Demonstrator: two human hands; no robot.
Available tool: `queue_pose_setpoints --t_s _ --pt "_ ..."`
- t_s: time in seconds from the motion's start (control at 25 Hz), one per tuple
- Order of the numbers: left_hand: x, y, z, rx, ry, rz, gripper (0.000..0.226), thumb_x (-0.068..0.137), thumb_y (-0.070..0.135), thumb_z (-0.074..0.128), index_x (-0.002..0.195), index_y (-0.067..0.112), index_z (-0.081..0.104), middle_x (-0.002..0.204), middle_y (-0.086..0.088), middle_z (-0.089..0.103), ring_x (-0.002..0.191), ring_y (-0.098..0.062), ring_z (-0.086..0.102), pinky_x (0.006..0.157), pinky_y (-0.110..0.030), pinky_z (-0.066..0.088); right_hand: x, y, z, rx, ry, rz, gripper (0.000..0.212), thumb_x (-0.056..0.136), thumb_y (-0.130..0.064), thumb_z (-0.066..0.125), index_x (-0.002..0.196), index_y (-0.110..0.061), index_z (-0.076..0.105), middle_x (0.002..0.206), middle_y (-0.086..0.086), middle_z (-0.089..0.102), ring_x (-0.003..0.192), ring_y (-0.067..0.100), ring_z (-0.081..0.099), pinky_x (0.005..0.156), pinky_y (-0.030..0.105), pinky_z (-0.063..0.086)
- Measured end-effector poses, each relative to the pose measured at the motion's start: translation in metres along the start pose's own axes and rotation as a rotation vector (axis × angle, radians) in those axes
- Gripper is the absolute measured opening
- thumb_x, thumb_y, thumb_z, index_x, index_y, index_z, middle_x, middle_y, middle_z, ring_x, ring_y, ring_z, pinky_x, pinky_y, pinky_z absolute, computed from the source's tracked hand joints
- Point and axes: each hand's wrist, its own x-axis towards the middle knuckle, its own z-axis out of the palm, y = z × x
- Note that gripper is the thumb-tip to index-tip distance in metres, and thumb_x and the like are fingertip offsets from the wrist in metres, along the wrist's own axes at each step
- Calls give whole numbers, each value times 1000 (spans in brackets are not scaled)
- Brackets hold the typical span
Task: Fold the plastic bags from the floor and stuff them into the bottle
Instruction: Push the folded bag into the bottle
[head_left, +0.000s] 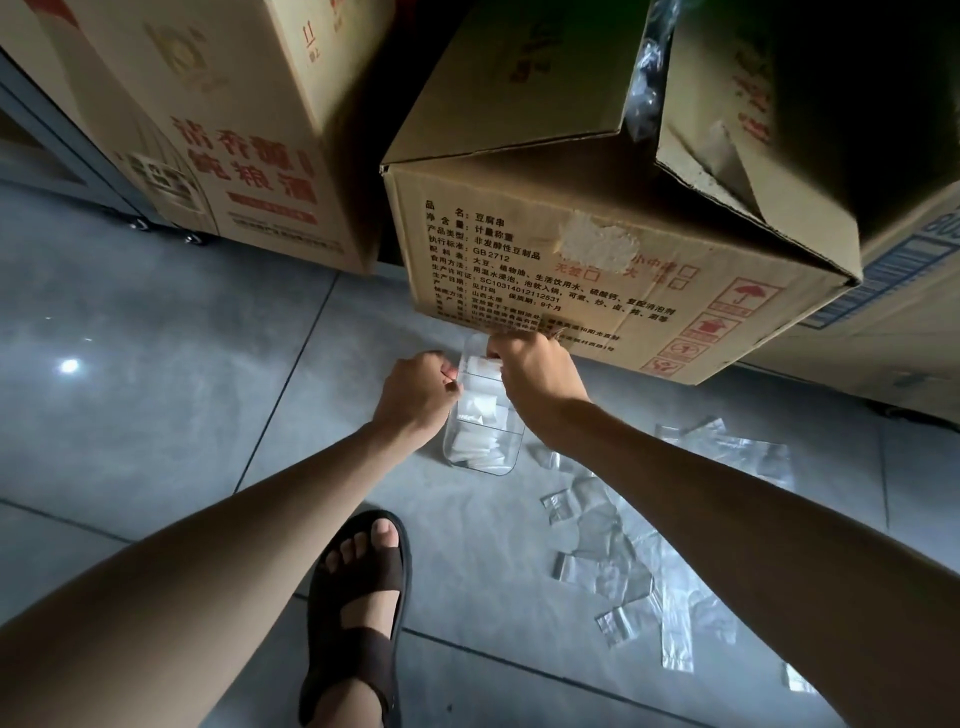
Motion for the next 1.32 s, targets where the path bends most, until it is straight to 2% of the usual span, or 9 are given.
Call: queue_pose_setpoints --t_s 0.16,0.32,0.4,0.48,0.72,0.88,1.0,1.16,1.32 --pt "-1 0 1 19 24 1 4 91 12 66 89 9 68 89 -11 75 82 -28 72 86 -38 57 10 6 -11 140 -294 68 34 94 9 52 115 -12 69 87 2 66 62 9 58 50 16 44" --pt "-2 3 0 11 21 -10 10 92 11 66 89 3 71 91 -13 75 83 -30 73 85 -39 58 26 4 -17 72 -488 32 28 95 -1 49 116 -5 66 102 14 65 82 25 57 69 30 44" --pt "-2 4 -1 28 19 -6 14 92 11 65 85 1 71 86 -12 75 80 -29 73 82 -39 59 28 3 -17 35 -517 17 19 98 -5 46 106 -8 63 97 12 64 80 23 53 67 28 41" --pt "-3 3 -1 55 15 5 16 93 13 64 85 2 72 84 -12 75 79 -28 72 82 -39 58 26 0 -19 -1 -502 29 17 98 -1 48 104 -12 59 88 6 60 80 21 54 64 25 41" --pt "-4 5 -2 23 20 14 12 93 11 65 92 1 71 92 -12 75 83 -28 73 86 -39 58 28 -7 -14 -42 -410 0 26 96 1 47 115 0 65 108 17 63 104 34 59 89 43 45" --pt "-3 0 1 -59 17 -54 10 91 11 67 96 3 70 93 -9 73 84 -27 72 85 -40 59 17 -3 -18 -37 -418 -1 26 97 1 43 114 2 63 73 -3 36 88 21 41 78 36 37" --pt "-8 3 0 -18 37 -55 15 90 13 68 103 7 66 98 -9 72 90 -27 70 86 -37 57 0 -3 -25 82 -318 31 22 100 -5 45 108 -2 65 81 5 60 71 19 56 61 25 45" --pt "-27 32 -6 165 249 134 31 89 12 66 118 11 54 110 -9 64 94 -29 63 72 -34 45 -62 43 -34 288 61 -89 20 95 -4 57 106 -9 73 104 6 74 82 17 69 74 29 57" --pt "-50 74 5 175 -4 290 20 89 11 59 108 18 61 99 2 67 89 -23 64 72 -31 46 -166 132 -16 317 -47 439 23 83 -7 74 106 -9 72 101 11 71 89 29 68 74 31 51"
